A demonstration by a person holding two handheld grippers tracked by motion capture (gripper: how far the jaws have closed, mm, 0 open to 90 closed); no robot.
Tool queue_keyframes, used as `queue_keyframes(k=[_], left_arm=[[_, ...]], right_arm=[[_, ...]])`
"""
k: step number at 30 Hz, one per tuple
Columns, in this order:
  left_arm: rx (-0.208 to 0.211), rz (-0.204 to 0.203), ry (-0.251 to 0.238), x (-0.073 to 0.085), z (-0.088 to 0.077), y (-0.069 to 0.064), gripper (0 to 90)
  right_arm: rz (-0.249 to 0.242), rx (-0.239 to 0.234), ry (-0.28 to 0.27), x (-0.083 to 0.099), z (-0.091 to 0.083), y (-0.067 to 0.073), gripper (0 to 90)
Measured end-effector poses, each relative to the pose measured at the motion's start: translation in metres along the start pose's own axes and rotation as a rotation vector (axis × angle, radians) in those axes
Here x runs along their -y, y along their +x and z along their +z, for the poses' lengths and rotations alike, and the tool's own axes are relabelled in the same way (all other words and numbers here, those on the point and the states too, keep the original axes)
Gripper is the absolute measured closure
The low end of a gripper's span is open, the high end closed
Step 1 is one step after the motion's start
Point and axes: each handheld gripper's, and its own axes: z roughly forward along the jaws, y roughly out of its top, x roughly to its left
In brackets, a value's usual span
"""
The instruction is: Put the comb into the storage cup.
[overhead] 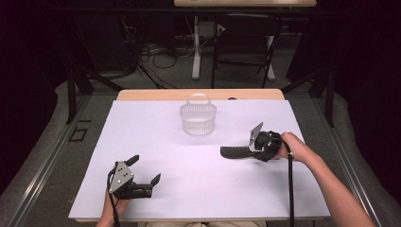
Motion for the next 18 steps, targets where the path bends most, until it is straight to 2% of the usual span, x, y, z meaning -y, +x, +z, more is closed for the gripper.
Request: queue_keyframes(k=[8,12,18], left_arm=[[0.0,0.003,0.001,0.0,0.0,0.0,0.1],[0.001,0.003,0.001,0.0,0.0,0.0,0.1],[0.0,0.005,0.003,0.0,0.0,0.0,0.1]], right_arm=[[-0.048,-0.007,0.032,-0.008,0.004,0.001,57.7],[-0.074,-0.011,0.069,-0.011,0.006,0.002,59.8],[-0.103,-0.02,0.097,-0.016,0.012,0.003,62.1]])
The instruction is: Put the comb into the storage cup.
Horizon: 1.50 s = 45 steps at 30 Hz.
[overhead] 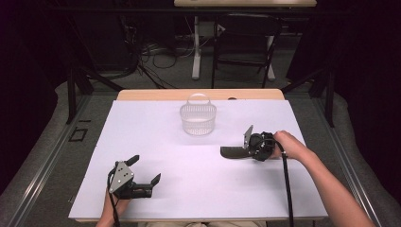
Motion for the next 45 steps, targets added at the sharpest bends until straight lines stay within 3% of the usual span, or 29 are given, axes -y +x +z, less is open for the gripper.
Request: queue_keyframes(k=[8,10,14,21,29,45], left_arm=[[0.001,0.002,0.003,0.0,0.0,0.0,0.1],[0.001,0.004,0.008,0.0,0.001,0.0,0.1],[0.001,0.003,0.013,0.001,0.001,0.001,0.1],[0.002,0.004,0.015,0.001,0.001,0.0,0.1],[-0.001,0.004,0.012,0.0,0.0,0.0,0.1],[0.0,0.003,0.011,0.0,0.001,0.0,0.1]], right_arm=[[-0.045,0.001,0.055,-0.005,0.005,-0.002,64.4],[-0.035,0.001,0.071,-0.006,0.006,0.0,65.7],[-0.061,-0.006,0.103,-0.011,0.011,-0.001,67.6],[-0.064,-0.015,0.123,-0.013,0.011,-0.003,71.8],[-0.064,-0.016,0.097,-0.012,0.009,-0.001,72.6],[-0.031,0.021,0.01,-0.01,-0.014,0.004,72.7]])
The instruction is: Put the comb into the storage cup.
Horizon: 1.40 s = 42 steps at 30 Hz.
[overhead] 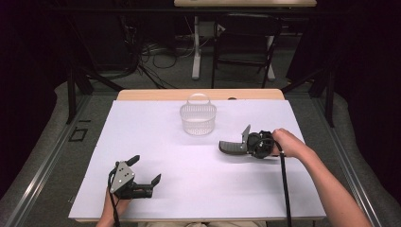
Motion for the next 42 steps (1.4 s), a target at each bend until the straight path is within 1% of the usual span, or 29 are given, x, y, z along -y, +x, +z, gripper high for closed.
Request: queue_keyframes(k=[1,2,6,8,10,13,14,15,17,18,19,20,21,22,23,24,25,26,28,30,31,32,35,36,37,38,42], left_arm=[[-0.001,0.0,0.0,0.0,0.0,0.0,0.1],[-0.001,0.0,0.0,0.0,0.0,0.0,0.1],[0.0,0.0,0.001,0.0,0.0,0.0,0.1],[-0.001,0.002,0.001,0.0,0.0,0.0,0.1],[-0.002,0.0,0.002,0.0,0.0,0.0,0.1],[-0.003,0.002,0.001,0.0,0.0,0.0,0.1],[-0.002,0.002,0.0,0.0,0.0,0.0,0.1],[-0.002,0.002,0.0,0.0,0.0,0.0,0.1],[-0.002,0.001,0.001,0.0,0.0,0.0,0.1],[-0.002,0.001,0.001,0.0,0.0,0.0,0.1],[-0.002,0.001,0.001,0.0,0.0,0.0,0.1],[-0.002,0.002,0.001,0.0,0.0,0.0,0.1],[-0.002,0.001,0.001,0.0,0.0,0.0,0.1],[-0.002,0.001,0.001,0.0,0.0,0.0,0.1],[-0.002,0.001,0.001,0.0,0.0,0.0,0.1],[-0.002,0.001,0.001,0.0,0.0,0.0,0.1],[-0.002,0.0,0.001,0.0,0.0,0.001,0.1],[-0.002,0.001,0.001,0.0,-0.001,0.001,0.1],[-0.001,0.001,0.0,0.0,-0.001,0.001,0.1],[-0.004,0.0,0.0,0.0,-0.001,0.001,0.1],[-0.004,-0.001,0.0,0.0,-0.001,0.001,0.1],[-0.003,0.0,0.002,0.0,-0.001,0.001,0.1],[-0.004,0.0,0.004,0.0,0.0,0.001,0.1],[-0.004,0.002,0.004,0.0,0.0,0.001,0.1],[-0.004,0.0,0.004,0.0,-0.001,0.001,0.1],[-0.003,-0.001,0.003,0.0,-0.001,0.001,0.1],[-0.006,-0.001,0.003,0.0,-0.001,0.001,0.1]], right_arm=[[0.002,0.004,0.006,0.0,-0.002,0.0,72.7],[0.008,0.005,-0.01,0.001,-0.002,0.0,72.7],[0.019,0.011,-0.026,0.002,-0.007,0.001,72.7],[0.04,0.011,-0.049,0.004,-0.009,0.002,72.6],[0.043,0.018,-0.079,0.005,-0.011,0.001,72.6],[0.062,0.025,-0.116,0.008,-0.015,0.001,72.6],[0.062,0.031,-0.119,0.009,-0.017,0.001,72.7],[0.073,0.034,-0.125,0.01,-0.019,0.002,72.6],[0.083,0.038,-0.155,0.012,-0.02,0.002,72.7],[0.099,0.038,-0.156,0.013,-0.022,0.003,72.7],[0.094,0.043,-0.169,0.014,-0.022,0.003,72.7],[0.103,0.045,-0.178,0.015,-0.023,0.003,72.7],[0.102,0.047,-0.191,0.016,-0.025,0.003,72.7],[0.115,0.045,-0.209,0.016,-0.025,0.003,72.7],[0.126,0.049,-0.211,0.017,-0.027,0.004,72.7],[0.13,0.053,-0.222,0.018,-0.027,0.004,72.6],[0.145,0.057,-0.236,0.018,-0.028,0.005,72.7],[0.147,0.059,-0.256,0.02,-0.028,0.004,72.7],[0.168,0.058,-0.28,0.022,-0.031,0.005,72.7],[0.178,0.059,-0.306,0.024,-0.031,0.006,72.7],[0.181,0.061,-0.317,0.025,-0.032,0.007,72.7],[0.18,0.06,-0.316,0.026,-0.033,0.008,72.7],[0.181,0.071,-0.351,0.027,-0.033,0.012,72.6],[0.184,0.066,-0.351,0.028,-0.034,0.013,72.6],[0.184,0.07,-0.371,0.028,-0.033,0.013,72.6],[0.182,0.073,-0.369,0.028,-0.033,0.014,72.6],[0.204,0.079,-0.403,0.029,-0.034,0.017,72.7]])
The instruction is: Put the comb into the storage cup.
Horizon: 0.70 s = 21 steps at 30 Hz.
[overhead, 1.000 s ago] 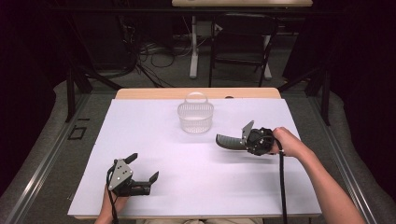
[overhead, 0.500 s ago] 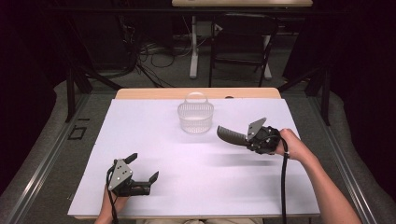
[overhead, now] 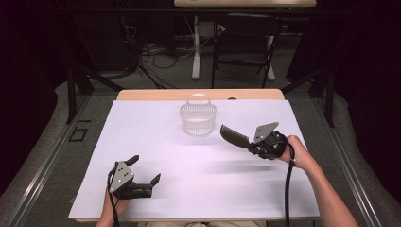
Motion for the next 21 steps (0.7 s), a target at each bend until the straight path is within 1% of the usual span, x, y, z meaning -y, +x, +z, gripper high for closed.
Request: queue_keyframes(k=[3,5,6,7,12,13,16,17,18,21], left_arm=[[0.001,0.0,0.001,0.0001,0.0002,0.0,0.1],[-0.001,0.0,0.0,0.0001,0.0001,0.0001,0.1],[-0.002,-0.001,0.0,0.0001,0.0,0.0001,0.1],[-0.001,-0.002,0.002,0.0002,0.0,0.0001,0.1],[0.001,-0.001,0.002,0.0002,0.0,0.0004,0.1],[0.001,0.001,0.003,0.0002,0.0001,0.0004,0.1],[0.002,0.001,0.003,0.0001,0.0002,0.0002,0.1],[0.002,0.003,0.002,0.0,0.0,0.0003,0.1],[0.001,0.003,0.0,0.0,-0.0002,0.0002,0.1],[-0.004,-0.001,-0.002,0.0002,-0.0011,0.0007,0.1]], right_arm=[[0.015,0.005,-0.016,0.0,-0.0008,0.0016,72.7],[0.026,0.02,-0.033,0.0004,-0.0012,0.0027,72.7],[0.032,0.019,-0.039,0.001,-0.0021,0.0032,72.7],[0.033,0.021,-0.061,0.0016,-0.0024,0.0034,72.7],[0.046,0.019,-0.084,0.0037,-0.0041,0.0048,72.7],[0.06,0.015,-0.09,0.0046,-0.0041,0.0056,72.7],[0.072,0.014,-0.105,0.0067,-0.0019,0.0057,72.7],[0.075,0.018,-0.105,0.0073,-0.0018,0.0058,72.7],[0.089,0.02,-0.114,0.0079,-0.0015,0.0063,72.7],[0.102,0.028,-0.139,0.0084,-0.0017,0.0054,72.7]])
